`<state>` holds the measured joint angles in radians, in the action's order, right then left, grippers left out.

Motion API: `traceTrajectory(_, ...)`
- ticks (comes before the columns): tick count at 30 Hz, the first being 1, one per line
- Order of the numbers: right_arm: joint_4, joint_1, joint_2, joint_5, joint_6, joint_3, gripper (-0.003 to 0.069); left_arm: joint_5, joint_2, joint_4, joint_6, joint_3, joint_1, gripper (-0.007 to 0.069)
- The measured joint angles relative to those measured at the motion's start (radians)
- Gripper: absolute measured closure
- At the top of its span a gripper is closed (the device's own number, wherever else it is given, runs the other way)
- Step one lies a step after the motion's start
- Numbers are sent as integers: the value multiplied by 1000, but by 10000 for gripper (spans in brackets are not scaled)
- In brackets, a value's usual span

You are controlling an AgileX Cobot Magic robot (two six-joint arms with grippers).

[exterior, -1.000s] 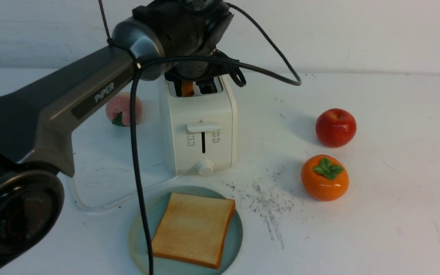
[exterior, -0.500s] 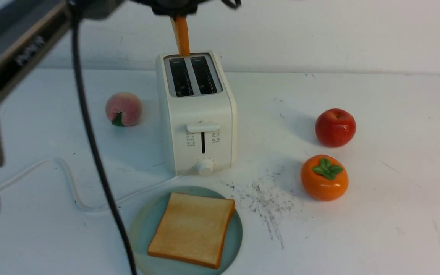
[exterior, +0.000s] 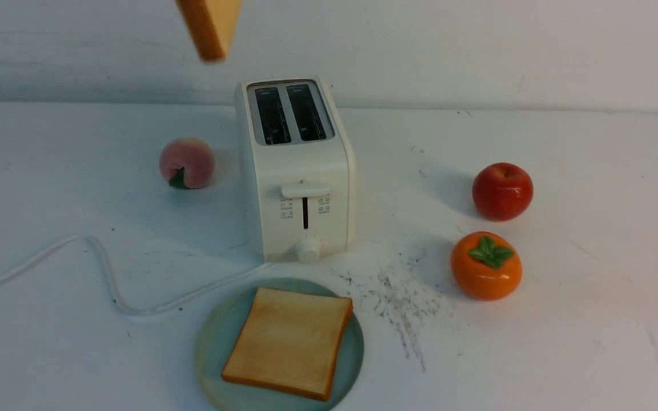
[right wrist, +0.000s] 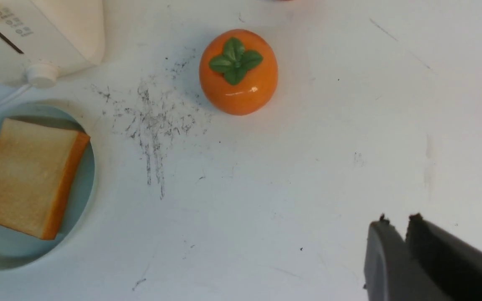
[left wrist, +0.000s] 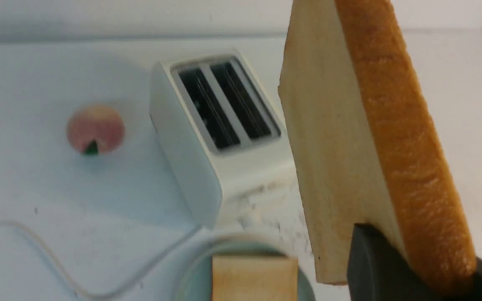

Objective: Take toasted bread from bread machine on white table place on plate.
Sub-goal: 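Place the slice of bread on the plate with the left gripper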

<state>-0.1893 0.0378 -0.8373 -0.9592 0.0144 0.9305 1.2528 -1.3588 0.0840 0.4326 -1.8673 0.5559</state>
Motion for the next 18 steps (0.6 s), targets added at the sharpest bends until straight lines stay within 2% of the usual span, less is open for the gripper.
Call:
traceTrajectory(3, 0, 0, 0, 24, 0, -18, 579, -22, 100, -84, 0, 324, 0, 565)
traceTrajectory(5, -1, 0, 0, 26, 0, -26, 577, -131, 109, -146, -3, 543, 0, 565)
traceTrajectory(8, -12, 0, 0, 26, 0, -27, 575, -344, 70, -237, -36, 752, 0, 565)
traceTrajectory(11, -33, 0, 0, 27, 0, -27, 573, -515, 21, -338, -117, 838, 0, 565)
traceTrajectory(12, -33, 0, 0, 27, 0, -27, 573, -515, 19, -346, -117, 840, 0, 565)
traceTrajectory(15, -39, 0, 0, 27, 0, -27, 567, -646, -23, -474, -242, 848, 0, 565)
traceTrajectory(18, -41, 0, 0, 26, 0, -27, 564, -681, -47, -523, -316, 848, 0, 565)
